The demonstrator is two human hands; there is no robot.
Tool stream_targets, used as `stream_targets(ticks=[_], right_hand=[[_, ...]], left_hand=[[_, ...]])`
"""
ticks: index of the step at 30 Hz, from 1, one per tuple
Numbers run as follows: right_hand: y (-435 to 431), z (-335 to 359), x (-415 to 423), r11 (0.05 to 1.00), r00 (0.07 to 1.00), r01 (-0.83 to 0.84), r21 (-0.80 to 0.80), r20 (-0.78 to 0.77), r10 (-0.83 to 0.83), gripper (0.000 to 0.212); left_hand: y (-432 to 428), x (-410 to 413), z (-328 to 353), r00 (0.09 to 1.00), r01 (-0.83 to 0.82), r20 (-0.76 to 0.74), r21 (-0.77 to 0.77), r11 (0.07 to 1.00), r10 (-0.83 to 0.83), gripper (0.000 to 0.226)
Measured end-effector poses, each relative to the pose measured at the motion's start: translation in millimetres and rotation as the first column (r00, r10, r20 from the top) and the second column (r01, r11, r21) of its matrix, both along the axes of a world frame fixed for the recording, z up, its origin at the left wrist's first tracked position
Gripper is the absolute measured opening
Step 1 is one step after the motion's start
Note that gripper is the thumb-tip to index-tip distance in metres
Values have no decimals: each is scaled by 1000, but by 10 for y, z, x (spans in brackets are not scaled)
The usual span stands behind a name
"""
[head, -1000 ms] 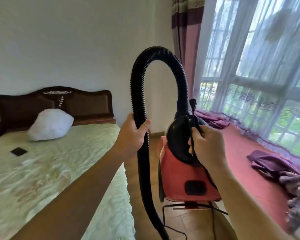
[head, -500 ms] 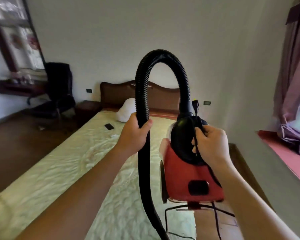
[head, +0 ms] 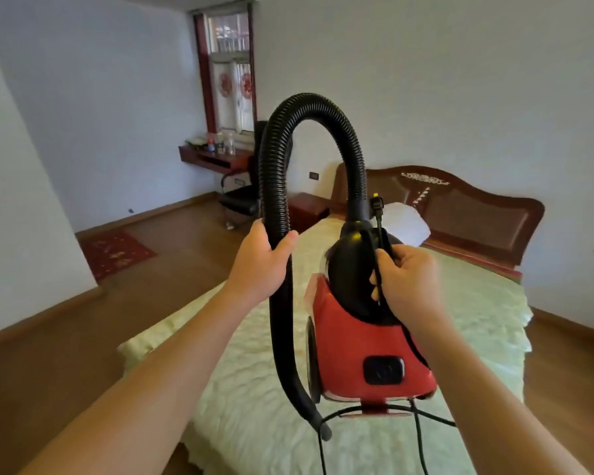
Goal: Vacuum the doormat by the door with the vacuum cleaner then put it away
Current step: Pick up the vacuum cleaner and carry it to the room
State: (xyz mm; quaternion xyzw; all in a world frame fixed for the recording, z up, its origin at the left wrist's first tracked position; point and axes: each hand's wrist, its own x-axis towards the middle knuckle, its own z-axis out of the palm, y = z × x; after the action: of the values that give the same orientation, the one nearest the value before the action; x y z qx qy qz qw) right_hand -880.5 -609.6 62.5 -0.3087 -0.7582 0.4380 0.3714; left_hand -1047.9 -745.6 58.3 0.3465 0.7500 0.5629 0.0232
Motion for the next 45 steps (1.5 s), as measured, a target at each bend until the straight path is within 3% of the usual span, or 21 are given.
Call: stream_targets(ticks=[8, 18, 24, 37, 45], right_hand=[[-163, 6, -1116, 971, 970, -240, 0, -45, 240, 31], [-481, 71, -2451, 863, 862, -503, 45, -54, 504, 31], [-977, 28, -3254, 801, 800, -597, 44, -37, 599, 31], [-2481, -88, -5134, 767, 767, -641, -10, -55, 640, 28], [-2987, -51, -6207, 763, 763, -645, -31, -85, 641, 28]], left_hand=[[-505, -712, 33, 972, -233, -31, -40, 972, 232, 20], [-1112, -1458, 83, 862, -506, -33, -31, 862, 506, 16], [-1669, -2058, -43, 796, -605, 10, -22, 796, 606, 28], [-3141, -3880, -122, 768, -640, -5, -26, 768, 640, 26], [-3591, -4941, -78, 758, -652, 2, -28, 757, 653, 32]])
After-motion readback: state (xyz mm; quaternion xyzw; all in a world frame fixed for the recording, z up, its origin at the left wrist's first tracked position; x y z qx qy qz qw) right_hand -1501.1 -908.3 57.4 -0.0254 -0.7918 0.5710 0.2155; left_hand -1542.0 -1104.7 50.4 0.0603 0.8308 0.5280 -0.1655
